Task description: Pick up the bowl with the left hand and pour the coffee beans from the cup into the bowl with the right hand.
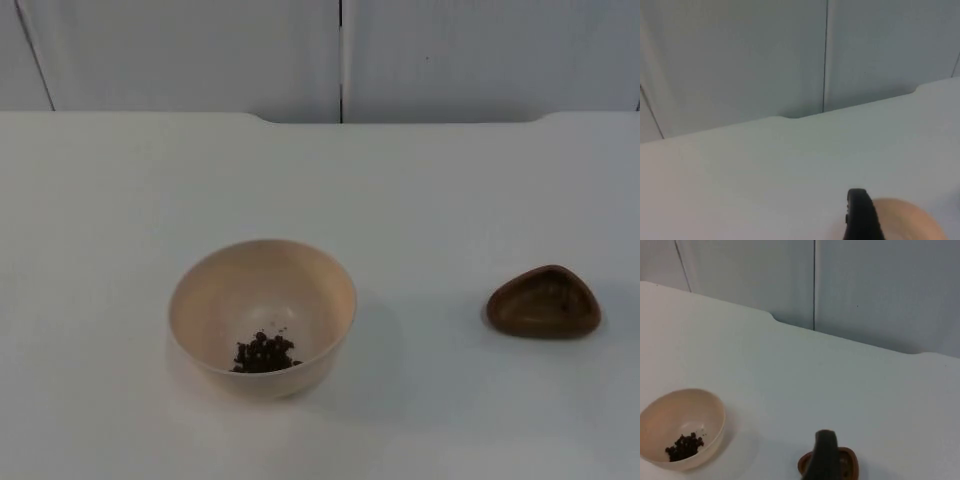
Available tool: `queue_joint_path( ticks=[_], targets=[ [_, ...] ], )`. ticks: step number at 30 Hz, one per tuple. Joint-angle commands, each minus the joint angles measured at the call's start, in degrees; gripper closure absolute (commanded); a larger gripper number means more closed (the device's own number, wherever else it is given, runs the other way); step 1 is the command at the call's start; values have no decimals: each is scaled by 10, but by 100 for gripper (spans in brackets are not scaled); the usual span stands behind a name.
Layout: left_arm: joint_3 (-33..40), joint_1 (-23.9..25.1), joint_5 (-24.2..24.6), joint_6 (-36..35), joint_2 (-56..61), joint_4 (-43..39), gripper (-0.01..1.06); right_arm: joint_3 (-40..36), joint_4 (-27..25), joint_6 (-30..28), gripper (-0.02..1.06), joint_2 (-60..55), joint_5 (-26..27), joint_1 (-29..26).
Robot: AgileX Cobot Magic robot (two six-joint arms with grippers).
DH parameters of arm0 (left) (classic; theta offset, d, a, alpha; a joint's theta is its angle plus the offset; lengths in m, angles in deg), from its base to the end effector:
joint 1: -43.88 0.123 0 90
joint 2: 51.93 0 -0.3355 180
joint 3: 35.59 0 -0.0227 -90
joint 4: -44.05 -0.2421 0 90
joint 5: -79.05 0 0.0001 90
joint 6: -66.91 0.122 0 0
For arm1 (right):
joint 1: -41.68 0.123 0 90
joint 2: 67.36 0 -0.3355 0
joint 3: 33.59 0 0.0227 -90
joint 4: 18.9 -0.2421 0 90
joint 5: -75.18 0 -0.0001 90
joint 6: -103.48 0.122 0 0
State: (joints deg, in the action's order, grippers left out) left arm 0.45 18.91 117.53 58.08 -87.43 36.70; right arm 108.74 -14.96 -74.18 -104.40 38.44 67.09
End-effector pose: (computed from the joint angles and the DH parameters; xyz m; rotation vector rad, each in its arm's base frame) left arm 0.0619 -0.0181 0.3747 0.3124 1.8976 -0.2530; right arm 0.0683 0.0269 0.3663 -0.4161 1.9067 0.2443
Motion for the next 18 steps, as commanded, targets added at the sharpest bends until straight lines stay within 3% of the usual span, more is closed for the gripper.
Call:
queue_joint_path(
  ticks=[1,8,18],
  targets=[
    [9,-3,12,7,27,3,55,-18,-5,-5,39,30,0,0],
    [12,-3,90,45,85,16,55,-38,-13,-5,39,97,-27,0],
    [72,-3,106,120,205,111,55,-38,-67,-73,39,174,-71,0]
  ],
)
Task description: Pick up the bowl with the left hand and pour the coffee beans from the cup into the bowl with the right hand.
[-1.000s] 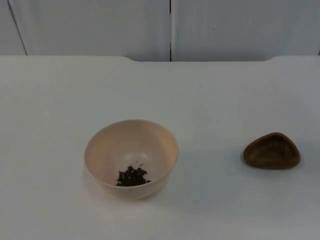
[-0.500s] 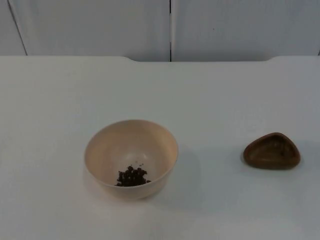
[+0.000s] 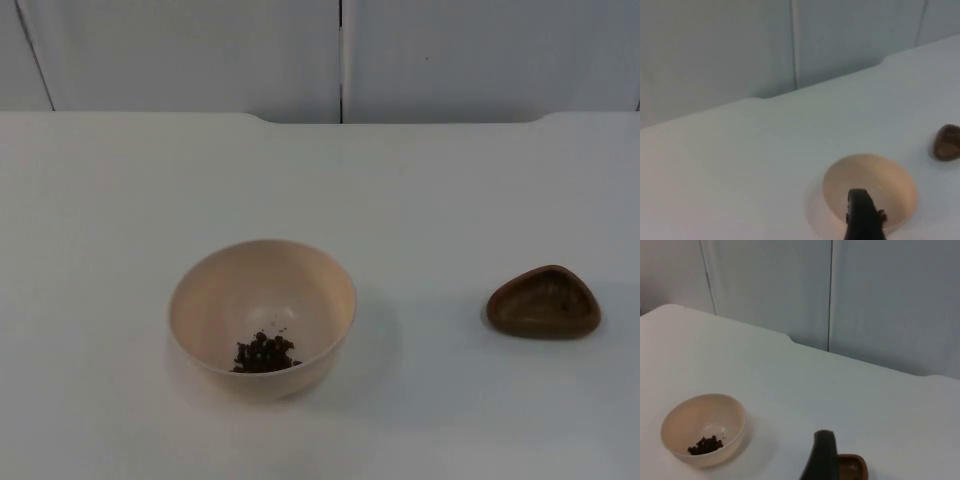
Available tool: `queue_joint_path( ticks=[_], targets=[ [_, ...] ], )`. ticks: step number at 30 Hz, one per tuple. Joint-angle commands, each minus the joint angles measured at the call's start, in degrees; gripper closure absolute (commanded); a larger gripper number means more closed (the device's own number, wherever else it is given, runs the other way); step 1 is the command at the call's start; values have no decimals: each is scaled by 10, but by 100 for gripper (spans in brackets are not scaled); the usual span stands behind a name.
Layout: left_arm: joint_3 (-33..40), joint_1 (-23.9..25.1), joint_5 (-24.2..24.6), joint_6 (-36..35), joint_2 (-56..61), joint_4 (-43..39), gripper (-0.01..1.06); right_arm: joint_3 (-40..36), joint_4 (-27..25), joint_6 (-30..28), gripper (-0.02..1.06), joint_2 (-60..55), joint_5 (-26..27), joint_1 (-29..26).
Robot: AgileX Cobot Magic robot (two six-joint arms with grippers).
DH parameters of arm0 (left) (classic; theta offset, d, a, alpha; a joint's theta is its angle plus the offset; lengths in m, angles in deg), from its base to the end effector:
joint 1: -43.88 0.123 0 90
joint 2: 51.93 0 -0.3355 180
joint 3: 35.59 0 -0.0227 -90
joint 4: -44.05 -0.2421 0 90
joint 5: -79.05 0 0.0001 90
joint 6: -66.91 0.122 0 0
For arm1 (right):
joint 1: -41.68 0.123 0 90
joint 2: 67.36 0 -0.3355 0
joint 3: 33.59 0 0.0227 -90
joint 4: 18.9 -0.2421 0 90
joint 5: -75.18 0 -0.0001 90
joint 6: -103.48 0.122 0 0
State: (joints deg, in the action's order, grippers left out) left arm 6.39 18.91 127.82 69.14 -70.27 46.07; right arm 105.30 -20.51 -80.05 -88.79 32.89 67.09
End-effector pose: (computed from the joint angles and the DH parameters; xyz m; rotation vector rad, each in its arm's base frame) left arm -0.0051 -0.0012 0.3282 0.4464 1.8628 -0.3094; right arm 0.0080 0.0064 0.3461 -0.4542 1.7829 0.3003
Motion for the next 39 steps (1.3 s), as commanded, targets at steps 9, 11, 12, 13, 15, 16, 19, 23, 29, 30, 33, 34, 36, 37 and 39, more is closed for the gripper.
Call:
queue_joint_path(
  ticks=[9,11,12,13,15,16,19,23,29,30,33,34,36,37,39],
  targets=[
    [40,-3,40,7,117,18,55,-9,-16,-22,39,91,-96,0],
    [47,-3,58,4,117,22,55,-21,-16,-22,39,116,-105,0],
    [47,-3,58,4,117,22,55,-21,-16,-22,39,116,-105,0],
    [54,-3,58,4,117,28,55,-27,-15,-22,39,129,-111,0],
    [68,-3,58,4,117,40,55,-44,-17,-19,39,148,-125,0],
    [68,-3,57,4,117,40,55,-45,-17,-19,39,148,-135,0],
    [68,-3,54,4,117,35,55,-45,-17,-19,39,148,-165,0],
    [68,-3,49,4,117,27,55,-49,-15,-19,39,148,-187,0],
    [69,-3,49,4,117,27,55,-74,-12,-15,39,148,-193,0],
    [69,-3,49,4,117,27,55,-74,-7,-10,39,148,-192,0],
    [69,-3,50,4,117,34,55,-74,16,31,39,148,-192,0],
    [69,-3,50,4,117,34,55,-74,16,31,39,148,-192,0],
    [69,-3,51,4,117,38,55,-74,28,43,39,148,-192,0],
    [69,-3,52,4,117,39,55,-75,29,41,39,148,-192,0],
    [69,-3,52,4,117,39,55,-76,29,39,39,148,-194,0]
  ],
)
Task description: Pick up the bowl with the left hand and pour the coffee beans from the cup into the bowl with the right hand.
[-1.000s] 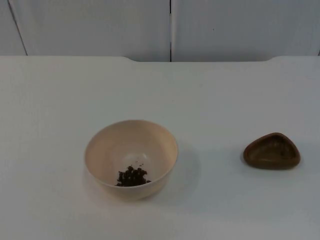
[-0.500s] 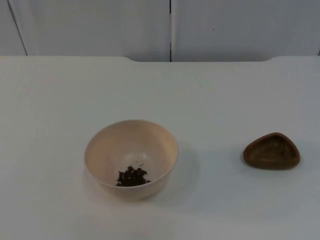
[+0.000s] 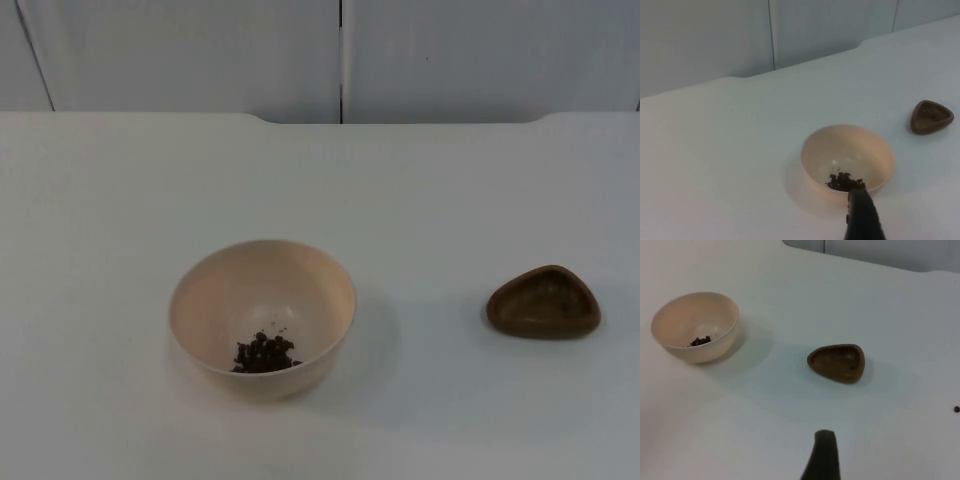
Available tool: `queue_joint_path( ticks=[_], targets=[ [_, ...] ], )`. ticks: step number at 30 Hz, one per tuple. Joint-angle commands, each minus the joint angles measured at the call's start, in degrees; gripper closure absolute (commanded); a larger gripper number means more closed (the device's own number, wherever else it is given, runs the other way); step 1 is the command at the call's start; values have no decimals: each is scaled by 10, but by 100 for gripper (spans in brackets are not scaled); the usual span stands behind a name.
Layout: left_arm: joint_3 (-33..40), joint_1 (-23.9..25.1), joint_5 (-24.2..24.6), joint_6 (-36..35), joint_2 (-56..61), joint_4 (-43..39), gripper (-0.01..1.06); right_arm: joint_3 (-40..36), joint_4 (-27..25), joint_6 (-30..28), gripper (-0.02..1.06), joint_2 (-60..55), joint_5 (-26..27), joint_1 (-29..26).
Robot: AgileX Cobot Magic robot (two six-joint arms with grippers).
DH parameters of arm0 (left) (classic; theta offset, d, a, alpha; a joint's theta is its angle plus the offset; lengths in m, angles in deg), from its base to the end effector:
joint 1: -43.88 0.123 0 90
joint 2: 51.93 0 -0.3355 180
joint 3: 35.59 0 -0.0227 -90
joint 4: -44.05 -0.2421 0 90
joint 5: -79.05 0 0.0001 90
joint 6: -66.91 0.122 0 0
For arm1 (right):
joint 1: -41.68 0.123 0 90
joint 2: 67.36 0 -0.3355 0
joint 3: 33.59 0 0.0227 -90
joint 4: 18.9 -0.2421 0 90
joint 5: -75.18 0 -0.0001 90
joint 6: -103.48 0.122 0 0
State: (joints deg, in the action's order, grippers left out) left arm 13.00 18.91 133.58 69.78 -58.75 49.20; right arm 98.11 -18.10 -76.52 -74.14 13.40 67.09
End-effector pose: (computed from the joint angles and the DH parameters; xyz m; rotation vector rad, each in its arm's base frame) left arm -0.0330 0.0055 0.2776 0.4642 1.8763 -0.3639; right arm -0.0344 -0.0180 0.2646 -0.4498 1.9995 0.2606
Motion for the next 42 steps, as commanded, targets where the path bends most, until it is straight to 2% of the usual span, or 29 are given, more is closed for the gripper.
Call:
queue_joint_path(
  ticks=[1,8,11,13,16,18,21,33,35,36,40,42],
  targets=[
    [3,-3,-5,-2,2,8,55,-4,4,4,39,2,1,0],
    [3,-3,1,7,2,13,55,-5,-14,-30,39,2,0,0],
    [-1,-3,26,13,2,-8,55,-5,-14,-30,39,2,0,0],
    [1,-3,64,6,2,-27,55,-5,-14,-30,39,2,0,0],
    [8,-3,63,-4,2,-27,55,-5,-14,-30,39,2,0,0],
    [10,-3,68,-52,2,-58,55,-5,-14,-30,39,2,0,0],
    [13,-3,70,-77,2,-83,55,-5,-14,-30,39,2,0,0],
    [13,-3,70,-78,2,-76,55,-5,-14,-30,39,2,0,0],
    [13,-3,70,-75,2,-75,55,-5,-14,-30,30,2,0,0],
    [13,-3,70,-75,2,-75,55,-5,-14,-30,30,2,0,0],
    [13,-3,70,-72,2,-73,55,-5,-14,-30,0,2,0,0],
    [13,-3,70,-71,2,-74,55,-5,-14,-30,-1,2,0,0]
  ],
)
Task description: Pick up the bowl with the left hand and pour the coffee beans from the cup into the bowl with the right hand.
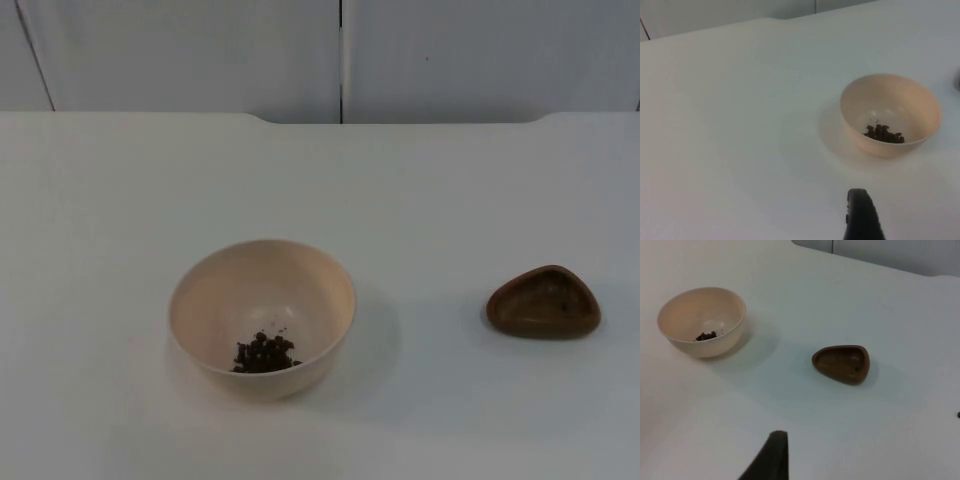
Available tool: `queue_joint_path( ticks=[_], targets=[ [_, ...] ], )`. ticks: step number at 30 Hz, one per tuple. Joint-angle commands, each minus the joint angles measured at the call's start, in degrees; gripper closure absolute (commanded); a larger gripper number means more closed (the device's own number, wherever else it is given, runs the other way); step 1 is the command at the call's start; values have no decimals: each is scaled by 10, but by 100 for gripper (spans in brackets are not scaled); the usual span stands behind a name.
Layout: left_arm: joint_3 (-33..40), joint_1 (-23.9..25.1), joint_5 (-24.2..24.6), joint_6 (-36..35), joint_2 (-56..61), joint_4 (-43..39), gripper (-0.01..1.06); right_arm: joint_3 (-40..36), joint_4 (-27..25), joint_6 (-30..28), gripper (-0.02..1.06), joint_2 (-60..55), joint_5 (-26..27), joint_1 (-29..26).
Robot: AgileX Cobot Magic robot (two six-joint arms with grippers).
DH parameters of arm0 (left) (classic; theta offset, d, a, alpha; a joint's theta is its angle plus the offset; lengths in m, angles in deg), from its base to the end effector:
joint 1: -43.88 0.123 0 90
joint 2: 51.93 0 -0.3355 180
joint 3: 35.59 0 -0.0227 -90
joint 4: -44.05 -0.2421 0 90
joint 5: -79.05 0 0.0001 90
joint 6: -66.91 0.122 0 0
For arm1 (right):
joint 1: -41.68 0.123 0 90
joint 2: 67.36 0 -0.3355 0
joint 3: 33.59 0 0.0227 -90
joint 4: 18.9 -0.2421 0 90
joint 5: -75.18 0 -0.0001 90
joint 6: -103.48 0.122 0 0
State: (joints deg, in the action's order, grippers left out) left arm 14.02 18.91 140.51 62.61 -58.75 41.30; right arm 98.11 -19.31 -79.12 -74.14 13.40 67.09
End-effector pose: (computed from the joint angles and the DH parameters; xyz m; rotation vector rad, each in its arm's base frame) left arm -0.0307 0.0200 0.2586 0.3683 2.0336 -0.2585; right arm -0.0354 -0.0160 0.2646 -0.4964 1.9883 0.2574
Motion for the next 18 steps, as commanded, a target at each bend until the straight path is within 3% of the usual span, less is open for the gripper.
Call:
queue_joint_path(
  ticks=[1,18],
  targets=[
    [3,-3,1,1,2,5,55,-5,-2,-5,-1,2,0,0],
    [3,-3,1,1,2,3,55,-5,-3,-2,-1,2,-1,0]
  ],
)
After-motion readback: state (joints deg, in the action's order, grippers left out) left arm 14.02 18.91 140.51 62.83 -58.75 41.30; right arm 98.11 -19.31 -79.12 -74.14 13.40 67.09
